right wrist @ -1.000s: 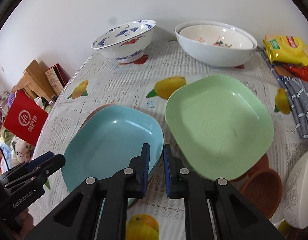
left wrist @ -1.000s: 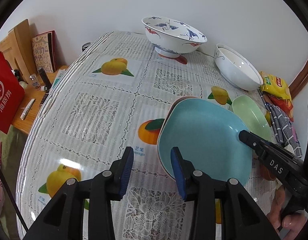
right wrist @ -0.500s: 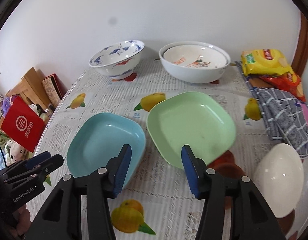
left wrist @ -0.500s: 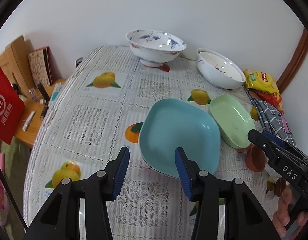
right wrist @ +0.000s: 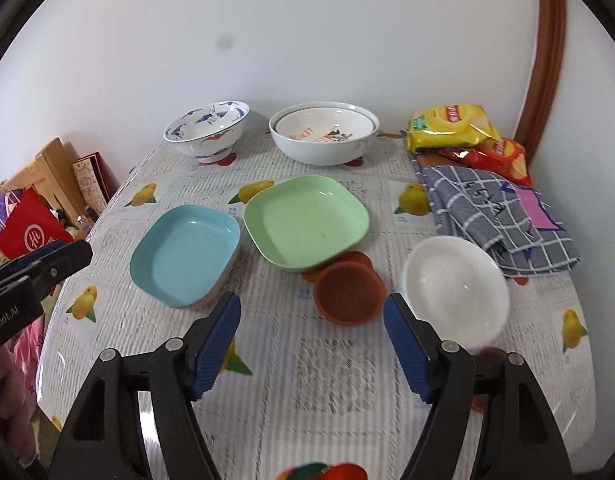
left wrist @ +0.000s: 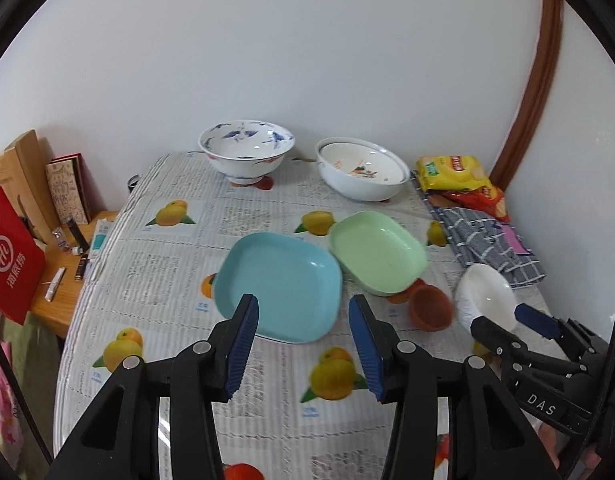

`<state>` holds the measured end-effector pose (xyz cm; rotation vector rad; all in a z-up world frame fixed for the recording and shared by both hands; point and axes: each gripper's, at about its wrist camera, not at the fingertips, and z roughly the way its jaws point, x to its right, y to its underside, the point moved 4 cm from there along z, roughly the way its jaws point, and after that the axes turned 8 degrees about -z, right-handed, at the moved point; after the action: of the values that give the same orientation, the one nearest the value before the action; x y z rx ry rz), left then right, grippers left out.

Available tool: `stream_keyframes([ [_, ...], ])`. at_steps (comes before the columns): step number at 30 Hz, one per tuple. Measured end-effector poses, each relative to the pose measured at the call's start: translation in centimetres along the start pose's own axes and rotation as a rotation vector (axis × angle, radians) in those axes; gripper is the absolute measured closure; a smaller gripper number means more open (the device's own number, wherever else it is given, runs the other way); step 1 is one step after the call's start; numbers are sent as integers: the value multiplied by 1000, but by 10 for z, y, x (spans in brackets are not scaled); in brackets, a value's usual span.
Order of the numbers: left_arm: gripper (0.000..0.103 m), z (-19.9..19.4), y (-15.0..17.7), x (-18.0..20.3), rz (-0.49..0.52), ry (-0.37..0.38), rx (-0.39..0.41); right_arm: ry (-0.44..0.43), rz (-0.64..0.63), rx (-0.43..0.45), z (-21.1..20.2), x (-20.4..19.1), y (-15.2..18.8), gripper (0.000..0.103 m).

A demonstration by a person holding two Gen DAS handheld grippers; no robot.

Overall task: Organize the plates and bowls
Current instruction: 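Withdraw both grippers and move them toward the green plate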

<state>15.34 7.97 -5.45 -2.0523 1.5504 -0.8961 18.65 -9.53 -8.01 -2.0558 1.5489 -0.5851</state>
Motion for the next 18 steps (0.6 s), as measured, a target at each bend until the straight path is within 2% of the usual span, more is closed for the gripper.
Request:
stream_keyframes([
  [3, 58, -8, 6, 10, 1, 3, 9, -30, 45, 2, -16, 14, 10, 29],
  [8, 58, -16, 15, 24, 37, -8, 32, 63, 56, 51, -41, 33, 21, 29],
  [15, 58, -23, 16, 37, 44, -11, 46, 39, 168, 157, -62, 58, 29, 29],
  [18, 58, -20, 15, 42, 52, -7, 19, 41, 145, 163, -62, 63, 25, 29],
])
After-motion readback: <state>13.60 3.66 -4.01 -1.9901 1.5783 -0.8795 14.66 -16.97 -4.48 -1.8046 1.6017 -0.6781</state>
